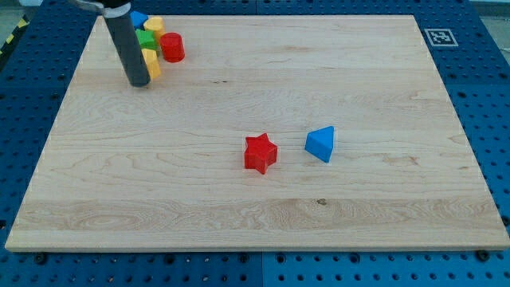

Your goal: Move red star towards center left

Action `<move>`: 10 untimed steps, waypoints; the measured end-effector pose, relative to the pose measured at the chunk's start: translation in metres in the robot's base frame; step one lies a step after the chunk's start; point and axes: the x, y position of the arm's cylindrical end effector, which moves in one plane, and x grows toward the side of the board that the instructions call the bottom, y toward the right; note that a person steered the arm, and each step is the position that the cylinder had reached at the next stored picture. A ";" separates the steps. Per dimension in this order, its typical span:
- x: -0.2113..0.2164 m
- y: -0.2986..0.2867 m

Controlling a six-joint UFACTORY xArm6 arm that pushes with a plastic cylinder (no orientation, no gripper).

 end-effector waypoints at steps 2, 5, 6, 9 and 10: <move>0.023 0.000; 0.203 0.148; 0.204 0.224; 0.149 0.189; 0.130 0.149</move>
